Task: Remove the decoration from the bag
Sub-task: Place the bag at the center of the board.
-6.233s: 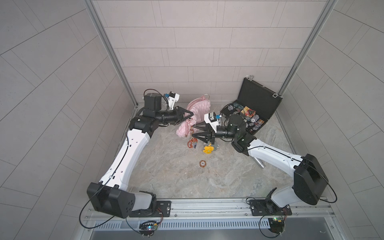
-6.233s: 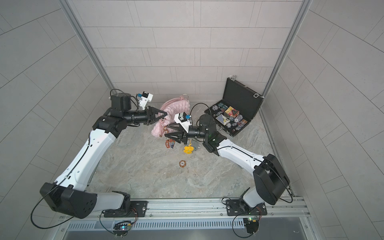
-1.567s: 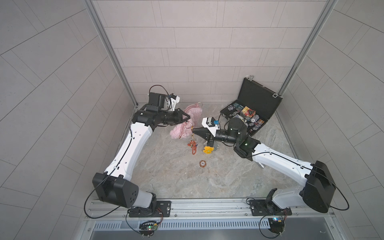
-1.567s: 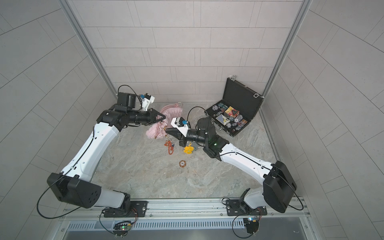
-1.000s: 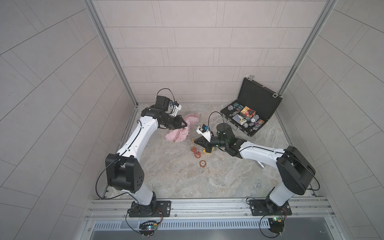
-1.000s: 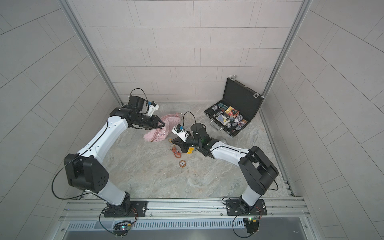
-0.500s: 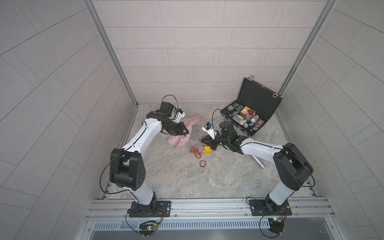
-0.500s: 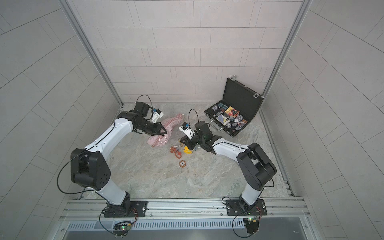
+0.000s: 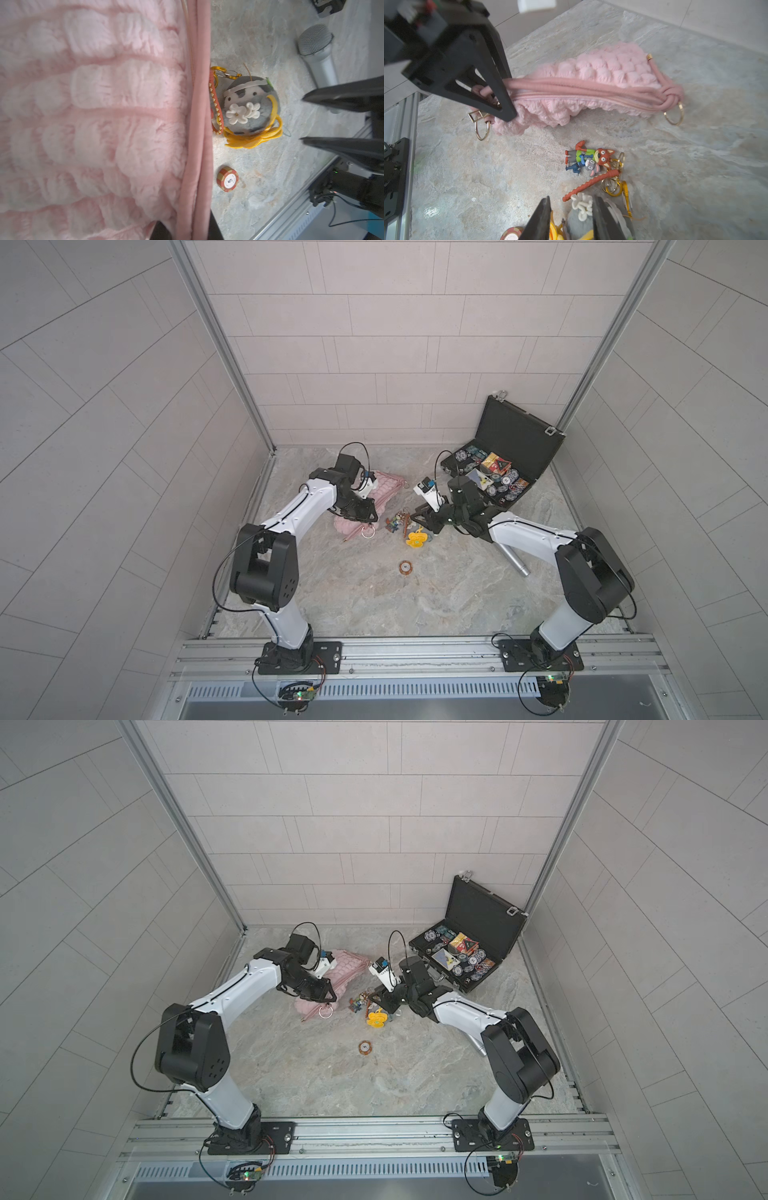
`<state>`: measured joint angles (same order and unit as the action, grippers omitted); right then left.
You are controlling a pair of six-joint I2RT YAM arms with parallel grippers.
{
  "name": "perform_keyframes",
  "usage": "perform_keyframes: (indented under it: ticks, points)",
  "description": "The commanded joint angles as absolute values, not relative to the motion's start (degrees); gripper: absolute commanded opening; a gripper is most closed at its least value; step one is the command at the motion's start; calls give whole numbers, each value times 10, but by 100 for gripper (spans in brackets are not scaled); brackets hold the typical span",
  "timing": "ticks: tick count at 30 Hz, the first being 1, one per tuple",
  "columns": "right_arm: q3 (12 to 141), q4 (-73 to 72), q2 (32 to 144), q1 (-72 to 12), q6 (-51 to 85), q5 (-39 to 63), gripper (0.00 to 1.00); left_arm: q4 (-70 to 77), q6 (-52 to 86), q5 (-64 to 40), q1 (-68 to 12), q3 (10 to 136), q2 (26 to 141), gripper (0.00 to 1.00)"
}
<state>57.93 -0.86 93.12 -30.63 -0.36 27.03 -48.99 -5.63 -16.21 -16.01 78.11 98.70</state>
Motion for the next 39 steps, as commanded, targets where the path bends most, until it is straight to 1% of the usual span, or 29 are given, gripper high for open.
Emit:
perform_keyframes:
  ticks: [1,4,8,11,13,14,15,19,22,23,26,28,30,33,36,37,38,39]
  points:
    - [593,-7,896,-293,6,256,38,-494,-71,-104,-169,767,1004,12]
    - [592,-7,884,-285,11,253,41,-481,-53,-59,-179,755,1016,17]
    - [584,-6,874,-279,13,246,44,-458,-39,-31,-179,745,1037,23]
    - [574,-11,866,-273,19,245,46,-460,-32,-32,-179,749,1055,29]
    - [568,-13,857,-269,25,245,48,-459,-21,-40,-179,747,1052,36]
    - [566,-12,851,-265,31,243,50,-458,-13,-42,-179,744,1045,42]
    - [565,-12,848,-261,36,243,52,-456,-10,-47,-179,742,1039,45]
    - [559,-2,821,-242,66,222,66,-461,-1,-51,-179,741,1013,55]
    - [552,12,786,-224,87,196,72,-473,3,-60,-178,743,980,64]
    - [545,14,769,-218,94,181,75,-473,5,-62,-178,741,964,67]
    - [523,26,714,-185,105,151,83,-469,18,-50,-171,736,921,72]
    - [501,33,685,-159,106,128,89,-453,26,-42,-154,729,899,73]
    - [477,36,667,-135,93,93,93,-418,30,-24,-134,715,876,74]
    - [446,28,651,-99,75,37,94,-323,39,10,-104,666,845,76]
    - [397,-29,645,-66,86,0,95,-197,69,64,-82,593,824,78]
    - [386,-47,647,-55,88,-7,96,-159,77,77,-78,569,818,79]
    - [373,-71,654,-48,89,-17,100,-112,85,89,-74,542,814,83]
    - [364,-92,661,-42,89,-31,100,-77,91,111,-72,519,810,87]
